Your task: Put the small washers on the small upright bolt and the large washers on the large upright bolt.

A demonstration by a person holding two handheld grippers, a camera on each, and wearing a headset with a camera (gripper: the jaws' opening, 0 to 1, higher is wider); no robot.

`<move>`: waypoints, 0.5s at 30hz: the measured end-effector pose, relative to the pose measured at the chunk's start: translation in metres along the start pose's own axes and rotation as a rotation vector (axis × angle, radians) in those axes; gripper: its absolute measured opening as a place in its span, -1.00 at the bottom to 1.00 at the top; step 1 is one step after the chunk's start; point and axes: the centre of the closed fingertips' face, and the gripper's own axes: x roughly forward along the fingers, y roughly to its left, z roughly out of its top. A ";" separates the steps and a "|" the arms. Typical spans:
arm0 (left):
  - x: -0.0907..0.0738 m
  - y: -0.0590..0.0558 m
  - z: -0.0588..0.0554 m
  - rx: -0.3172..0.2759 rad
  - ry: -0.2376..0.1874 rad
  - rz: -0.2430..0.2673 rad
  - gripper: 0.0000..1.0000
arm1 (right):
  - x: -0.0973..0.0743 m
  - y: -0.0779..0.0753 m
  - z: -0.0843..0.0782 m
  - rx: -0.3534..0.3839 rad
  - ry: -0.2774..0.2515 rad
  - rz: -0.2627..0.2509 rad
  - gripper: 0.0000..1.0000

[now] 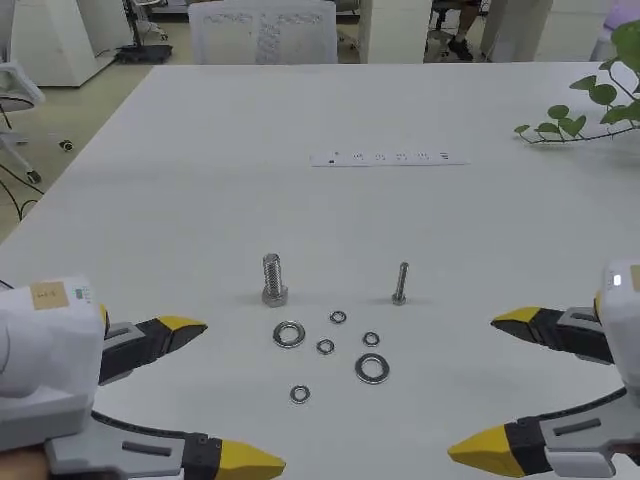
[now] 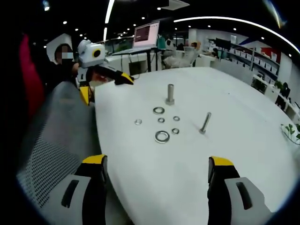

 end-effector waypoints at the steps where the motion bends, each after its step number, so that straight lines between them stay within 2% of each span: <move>1: 0.000 0.000 0.000 -0.001 0.000 -0.001 0.92 | 0.000 0.000 0.000 0.000 0.000 0.000 0.79; 15: 0.000 -0.002 0.000 -0.002 -0.004 -0.009 0.91 | 0.000 0.002 -0.001 -0.001 0.009 0.001 0.77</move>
